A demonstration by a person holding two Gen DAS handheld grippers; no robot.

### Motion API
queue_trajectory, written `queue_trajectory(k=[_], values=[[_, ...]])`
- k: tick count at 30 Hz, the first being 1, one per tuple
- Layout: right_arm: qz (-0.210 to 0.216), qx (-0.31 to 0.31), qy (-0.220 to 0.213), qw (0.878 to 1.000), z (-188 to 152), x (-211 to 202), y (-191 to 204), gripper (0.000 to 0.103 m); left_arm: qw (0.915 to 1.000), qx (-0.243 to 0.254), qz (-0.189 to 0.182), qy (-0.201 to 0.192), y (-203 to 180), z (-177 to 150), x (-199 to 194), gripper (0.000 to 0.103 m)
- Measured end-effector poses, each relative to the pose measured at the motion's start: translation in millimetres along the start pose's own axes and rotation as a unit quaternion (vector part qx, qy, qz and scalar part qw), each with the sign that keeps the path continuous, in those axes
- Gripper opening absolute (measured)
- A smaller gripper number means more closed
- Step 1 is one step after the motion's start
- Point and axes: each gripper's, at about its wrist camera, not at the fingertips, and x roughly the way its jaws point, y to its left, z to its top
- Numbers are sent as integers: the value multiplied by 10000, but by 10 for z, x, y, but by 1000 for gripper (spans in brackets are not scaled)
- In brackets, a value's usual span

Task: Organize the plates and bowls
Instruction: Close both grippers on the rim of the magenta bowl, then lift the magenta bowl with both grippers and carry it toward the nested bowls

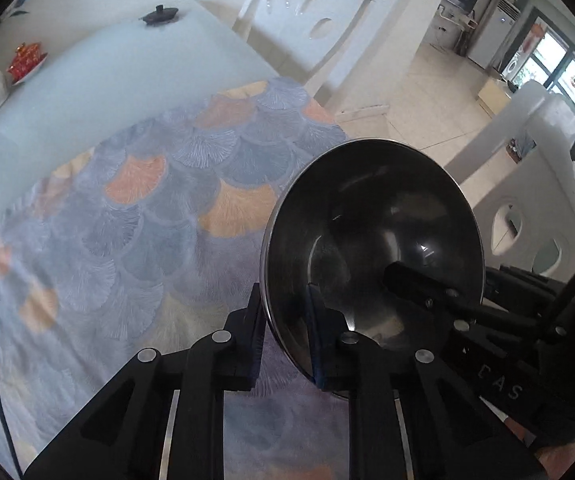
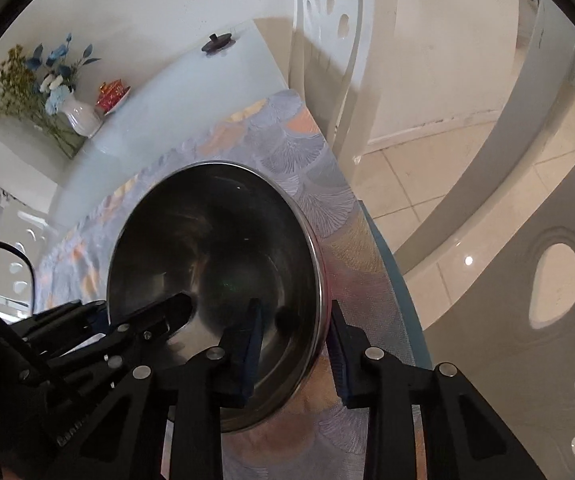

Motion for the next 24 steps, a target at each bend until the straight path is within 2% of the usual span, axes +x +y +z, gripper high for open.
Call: queue_trajectory(k=[4, 10, 16, 19, 24], values=[[119, 57, 34, 9999, -50, -83, 6, 27, 9998, -147, -145, -74, 43, -46, -144, 14], [187, 67, -56, 9998, -139, -372, 167, 27, 9993, -168, -40, -320, 8, -165, -500, 14], [429, 158, -57, 9989, -251, -730, 336, 28, 9974, -400, -37, -602, 3, -357, -982, 14], [672, 225, -25, 9975, -378, -933, 445, 28, 9949, -588, 7, -822, -6, -533, -1277, 14], [814, 8, -38, 9967, -640, -1294, 704, 28, 9888, -985, 53, -1123, -7, -921, -1736, 14]])
